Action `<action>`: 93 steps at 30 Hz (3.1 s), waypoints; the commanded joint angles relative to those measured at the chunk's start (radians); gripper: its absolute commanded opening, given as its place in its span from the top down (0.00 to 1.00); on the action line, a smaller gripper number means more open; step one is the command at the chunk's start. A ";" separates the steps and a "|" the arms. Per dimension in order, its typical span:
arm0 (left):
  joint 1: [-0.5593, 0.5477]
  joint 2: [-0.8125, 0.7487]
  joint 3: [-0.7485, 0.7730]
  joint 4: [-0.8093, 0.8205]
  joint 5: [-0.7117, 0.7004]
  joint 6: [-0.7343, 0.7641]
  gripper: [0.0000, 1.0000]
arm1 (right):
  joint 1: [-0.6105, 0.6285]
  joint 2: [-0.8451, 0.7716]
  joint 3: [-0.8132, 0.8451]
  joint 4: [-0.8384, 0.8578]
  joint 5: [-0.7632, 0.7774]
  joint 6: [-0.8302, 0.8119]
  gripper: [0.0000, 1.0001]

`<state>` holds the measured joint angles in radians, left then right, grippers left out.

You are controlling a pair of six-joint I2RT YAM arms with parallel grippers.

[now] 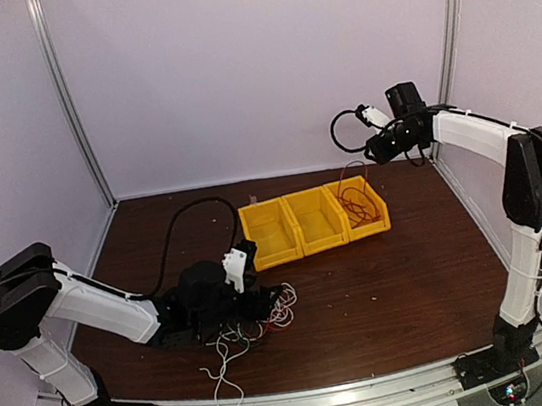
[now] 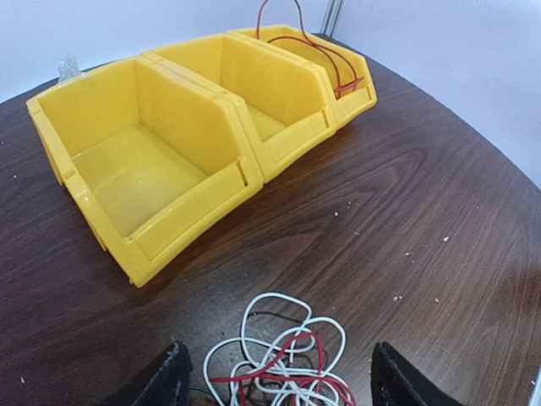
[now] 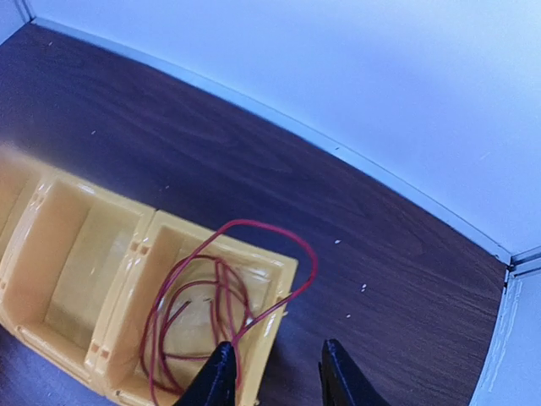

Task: Untangle the cables

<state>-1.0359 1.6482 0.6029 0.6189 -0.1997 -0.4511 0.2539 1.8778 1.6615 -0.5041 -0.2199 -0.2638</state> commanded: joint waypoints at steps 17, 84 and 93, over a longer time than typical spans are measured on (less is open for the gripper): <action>-0.005 -0.037 0.003 -0.016 -0.012 0.002 0.26 | -0.079 0.334 0.270 0.065 -0.210 0.002 0.73; -0.006 0.035 0.003 0.058 0.016 0.004 0.26 | -0.009 0.186 -0.160 0.236 -0.219 -0.009 1.00; -0.006 0.012 0.008 0.037 0.008 0.006 0.26 | 0.047 0.291 -0.063 0.156 -0.060 0.035 1.00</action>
<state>-1.0359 1.6722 0.5949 0.6270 -0.1928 -0.4446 0.2749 2.1330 1.5486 -0.2909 -0.3912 -0.2527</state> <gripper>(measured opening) 0.743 0.022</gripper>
